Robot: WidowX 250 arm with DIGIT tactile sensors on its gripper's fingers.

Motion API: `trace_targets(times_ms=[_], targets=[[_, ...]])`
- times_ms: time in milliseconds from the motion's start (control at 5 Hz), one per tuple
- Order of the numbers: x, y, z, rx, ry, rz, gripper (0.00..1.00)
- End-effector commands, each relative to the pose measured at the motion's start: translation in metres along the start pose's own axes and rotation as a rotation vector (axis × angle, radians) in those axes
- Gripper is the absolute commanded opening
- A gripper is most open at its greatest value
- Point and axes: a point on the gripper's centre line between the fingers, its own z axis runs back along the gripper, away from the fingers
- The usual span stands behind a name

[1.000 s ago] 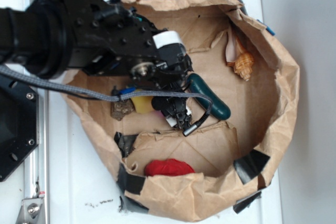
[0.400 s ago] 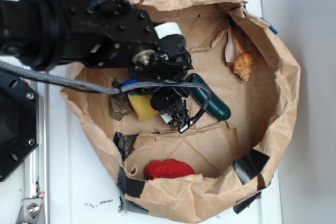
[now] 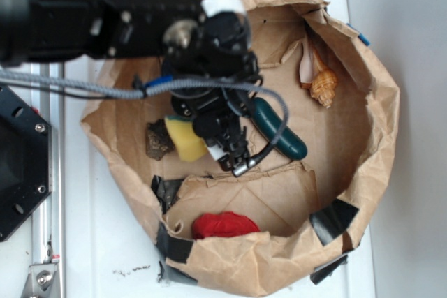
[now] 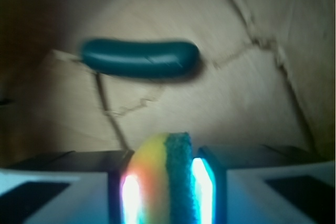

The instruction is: Grab the green sponge.

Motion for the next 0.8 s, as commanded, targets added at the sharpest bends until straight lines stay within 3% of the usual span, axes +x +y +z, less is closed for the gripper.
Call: trace_targets(times_ms=[0, 200, 400, 600], targets=[[0.02, -0.007, 0.038, 0.03, 0.036, -0.352, 0.0], [0.019, -0.014, 0.04, 0.103, 0.024, -0.337, 0.0], [0.015, -0.022, 0.044, 0.137, -0.049, -0.28, 0.0], [0.013, -0.021, 0.032, 0.19, -0.067, -0.25, 0.0]])
